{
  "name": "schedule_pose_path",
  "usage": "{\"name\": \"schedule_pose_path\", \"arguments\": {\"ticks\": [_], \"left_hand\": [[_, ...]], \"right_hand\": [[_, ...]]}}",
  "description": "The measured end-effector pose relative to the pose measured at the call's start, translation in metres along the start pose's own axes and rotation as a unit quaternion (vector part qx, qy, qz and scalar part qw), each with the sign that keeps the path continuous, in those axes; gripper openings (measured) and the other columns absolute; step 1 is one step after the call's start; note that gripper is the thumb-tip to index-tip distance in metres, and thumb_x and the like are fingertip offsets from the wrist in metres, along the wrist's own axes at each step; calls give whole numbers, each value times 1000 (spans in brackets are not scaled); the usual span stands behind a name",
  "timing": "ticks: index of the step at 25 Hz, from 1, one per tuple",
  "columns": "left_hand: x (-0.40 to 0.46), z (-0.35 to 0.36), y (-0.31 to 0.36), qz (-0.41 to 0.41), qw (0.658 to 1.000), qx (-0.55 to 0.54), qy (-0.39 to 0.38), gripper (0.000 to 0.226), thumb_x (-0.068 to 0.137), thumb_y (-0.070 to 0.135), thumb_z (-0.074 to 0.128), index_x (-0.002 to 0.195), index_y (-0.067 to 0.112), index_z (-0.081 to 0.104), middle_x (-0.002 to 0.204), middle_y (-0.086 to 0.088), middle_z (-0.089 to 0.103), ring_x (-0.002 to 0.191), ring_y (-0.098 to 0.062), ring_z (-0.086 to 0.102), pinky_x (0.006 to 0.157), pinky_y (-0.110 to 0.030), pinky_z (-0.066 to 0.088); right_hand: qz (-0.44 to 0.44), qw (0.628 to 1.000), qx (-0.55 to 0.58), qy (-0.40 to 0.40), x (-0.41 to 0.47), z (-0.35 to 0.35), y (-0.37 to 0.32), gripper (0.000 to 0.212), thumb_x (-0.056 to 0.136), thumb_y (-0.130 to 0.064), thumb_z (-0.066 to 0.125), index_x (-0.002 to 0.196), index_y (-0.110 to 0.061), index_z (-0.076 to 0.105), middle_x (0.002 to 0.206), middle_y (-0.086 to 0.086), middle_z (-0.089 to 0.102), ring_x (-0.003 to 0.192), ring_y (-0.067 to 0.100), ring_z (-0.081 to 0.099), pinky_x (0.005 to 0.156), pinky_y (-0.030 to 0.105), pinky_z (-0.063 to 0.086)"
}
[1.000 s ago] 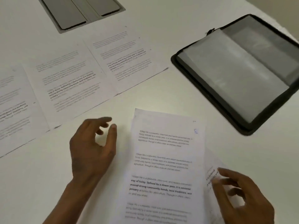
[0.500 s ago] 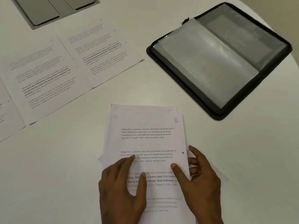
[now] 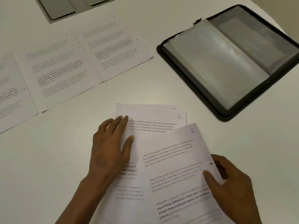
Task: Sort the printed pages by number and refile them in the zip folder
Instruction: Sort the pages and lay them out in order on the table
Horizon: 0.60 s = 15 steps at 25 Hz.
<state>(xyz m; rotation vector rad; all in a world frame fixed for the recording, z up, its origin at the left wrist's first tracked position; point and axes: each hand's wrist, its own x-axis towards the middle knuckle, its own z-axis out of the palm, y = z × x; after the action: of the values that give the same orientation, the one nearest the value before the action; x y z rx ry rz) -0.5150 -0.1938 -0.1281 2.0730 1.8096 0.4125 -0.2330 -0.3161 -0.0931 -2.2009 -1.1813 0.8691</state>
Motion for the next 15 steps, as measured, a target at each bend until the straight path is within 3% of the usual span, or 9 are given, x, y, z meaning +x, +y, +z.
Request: {"name": "schedule_pose_path", "arguments": {"ticks": [4,8,11,13,15], "left_hand": [[-6,6,-1,37,999,24,-19,68,89,53,55,149,24,42,149,5,47,141,-22,36,114,-46,32],[-17,7,7,40,999,-16,-20,87,78,68,61,151,28,36,137,6,43,130,-22,38,110,-44,35],[-14,7,4,56,997,30,-44,103,72,84,52,155,29,27,150,-1,37,134,-26,36,113,-47,27],[-13,5,2,58,995,50,-69,106,73,89,45,157,29,19,159,1,28,140,-26,30,116,-48,21],[-12,3,1,46,995,57,-72,101,78,87,39,157,27,18,160,4,26,140,-23,30,116,-45,20]], "right_hand": [[-86,983,-120,110,5,9,-4,60,82,-33,76,138,-29,54,135,-4,55,122,16,49,98,37,44],[-243,958,-154,1,20,45,-27,72,89,-55,62,151,-29,39,160,-6,33,150,11,24,118,37,26],[-292,927,-221,-77,32,72,-31,71,99,-64,40,158,-29,22,168,-4,10,155,14,1,125,48,14],[-305,918,-243,-75,36,78,-28,69,101,-63,34,159,-26,24,168,-2,8,155,16,-1,123,53,16],[-315,920,-223,-65,36,75,-22,67,100,-59,43,156,-23,33,167,0,15,155,18,6,122,55,20]]}}
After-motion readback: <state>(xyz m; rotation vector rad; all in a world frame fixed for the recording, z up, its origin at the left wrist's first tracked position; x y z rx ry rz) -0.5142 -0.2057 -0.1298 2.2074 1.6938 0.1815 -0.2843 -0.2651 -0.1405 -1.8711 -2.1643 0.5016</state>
